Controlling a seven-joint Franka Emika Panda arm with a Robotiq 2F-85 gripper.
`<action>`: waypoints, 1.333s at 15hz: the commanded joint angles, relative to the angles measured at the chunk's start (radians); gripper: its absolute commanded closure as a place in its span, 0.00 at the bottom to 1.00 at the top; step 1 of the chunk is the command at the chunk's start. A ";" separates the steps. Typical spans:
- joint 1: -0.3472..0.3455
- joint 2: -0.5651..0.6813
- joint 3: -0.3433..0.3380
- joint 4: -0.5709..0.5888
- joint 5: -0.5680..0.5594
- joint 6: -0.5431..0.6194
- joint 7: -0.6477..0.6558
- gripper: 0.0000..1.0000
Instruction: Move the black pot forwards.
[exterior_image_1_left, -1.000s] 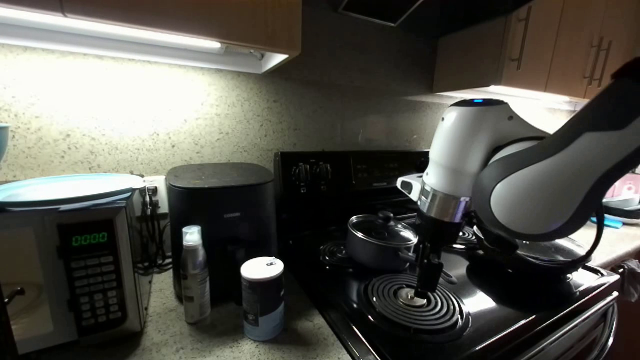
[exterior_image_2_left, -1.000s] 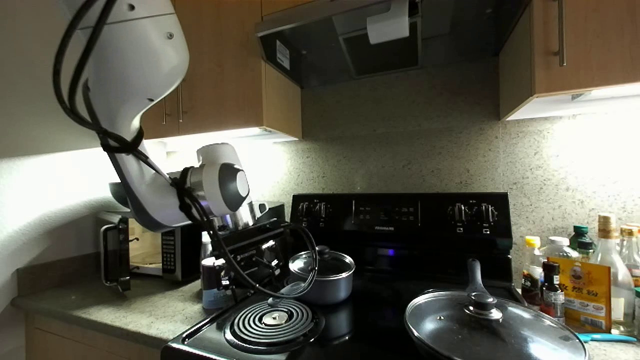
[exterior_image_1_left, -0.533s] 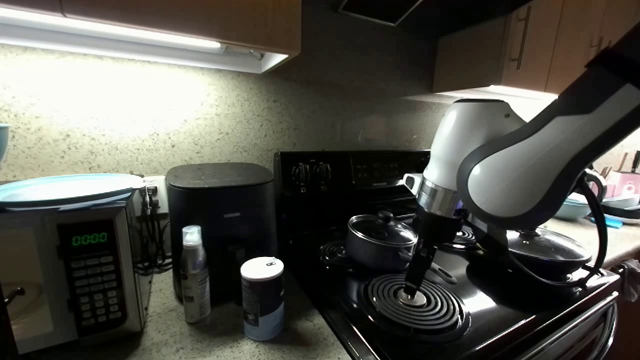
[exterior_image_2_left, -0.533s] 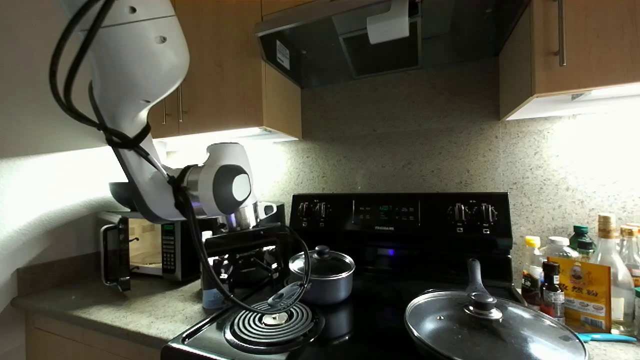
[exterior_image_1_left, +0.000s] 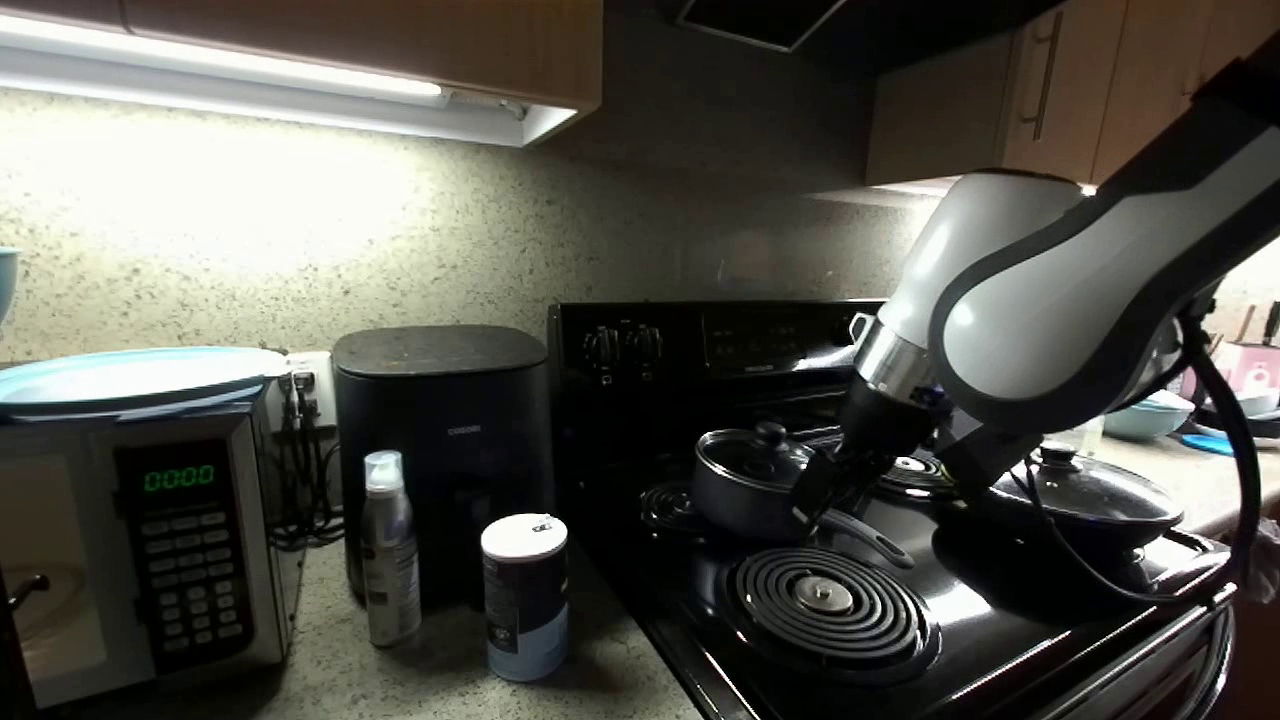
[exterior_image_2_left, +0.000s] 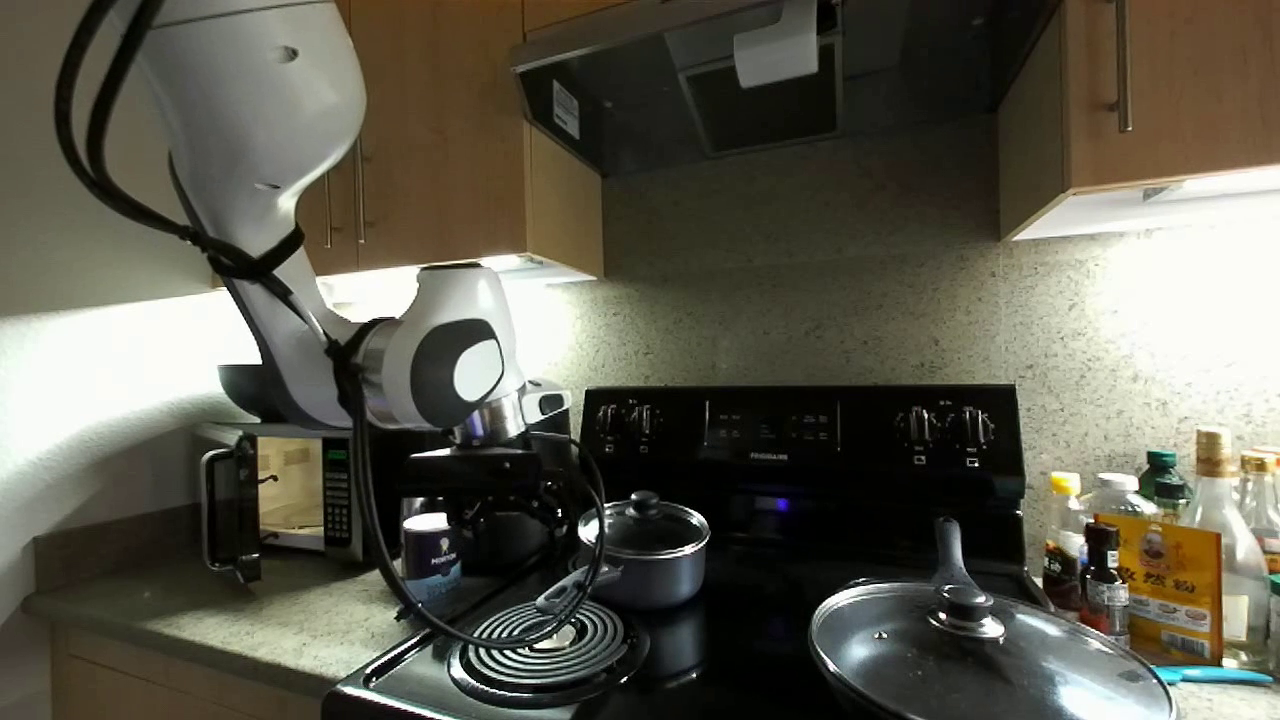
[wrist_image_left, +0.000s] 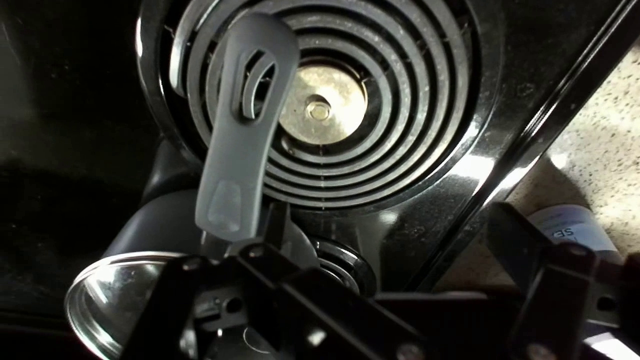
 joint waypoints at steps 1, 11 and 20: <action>-0.004 -0.002 0.003 -0.003 -0.003 0.002 0.008 0.00; -0.060 -0.028 -0.028 -0.034 0.026 -0.001 0.239 0.00; -0.033 0.027 -0.047 0.039 0.145 -0.127 0.075 0.00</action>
